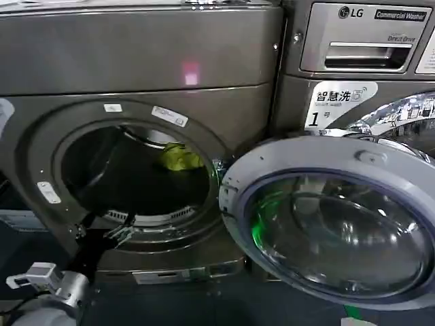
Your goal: Grasp the clothes from the dryer.
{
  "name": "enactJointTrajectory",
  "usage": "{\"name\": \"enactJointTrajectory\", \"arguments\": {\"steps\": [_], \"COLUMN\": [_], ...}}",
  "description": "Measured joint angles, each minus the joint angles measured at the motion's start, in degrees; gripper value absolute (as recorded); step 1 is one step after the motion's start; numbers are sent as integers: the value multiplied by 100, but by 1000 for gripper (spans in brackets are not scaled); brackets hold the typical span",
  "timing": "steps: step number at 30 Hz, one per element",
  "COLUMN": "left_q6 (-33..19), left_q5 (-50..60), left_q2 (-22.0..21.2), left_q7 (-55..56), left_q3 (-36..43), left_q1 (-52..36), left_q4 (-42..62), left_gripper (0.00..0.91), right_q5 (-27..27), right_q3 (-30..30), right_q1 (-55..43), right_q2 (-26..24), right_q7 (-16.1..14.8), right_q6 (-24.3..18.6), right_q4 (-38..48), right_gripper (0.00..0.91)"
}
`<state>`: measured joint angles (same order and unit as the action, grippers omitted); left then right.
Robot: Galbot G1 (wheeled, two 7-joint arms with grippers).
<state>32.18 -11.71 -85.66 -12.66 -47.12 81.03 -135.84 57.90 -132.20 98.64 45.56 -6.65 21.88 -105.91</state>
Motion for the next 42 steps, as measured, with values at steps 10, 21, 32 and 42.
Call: {"name": "enactJointTrajectory", "arguments": {"steps": [10, 21, 32, 42], "left_q6": [20, 23, 23, 21], "left_q5": [-2, 0, -10, -18], "left_q2": [-25, -38, -15, 4], "left_q7": [0, -5, -8, -10], "left_q3": [-5, 0, 3, 5], "left_q1": [-17, -30, -43, 5], "left_q4": [29, 45, 46, -14], "left_gripper": [907, 907, 907, 907], "right_q5": [-22, -31, -36, -26], "right_q3": [84, 15, -111, -109], "right_q1": [-59, -44, 16, 19], "right_q2": [-9, -60, -77, -40], "right_q7": [-2, 61, 73, 62], "right_q6": [6, -5, -6, -6], "right_q4": [-10, 79, 147, 128], "right_gripper": [907, 907, 907, 907]}}
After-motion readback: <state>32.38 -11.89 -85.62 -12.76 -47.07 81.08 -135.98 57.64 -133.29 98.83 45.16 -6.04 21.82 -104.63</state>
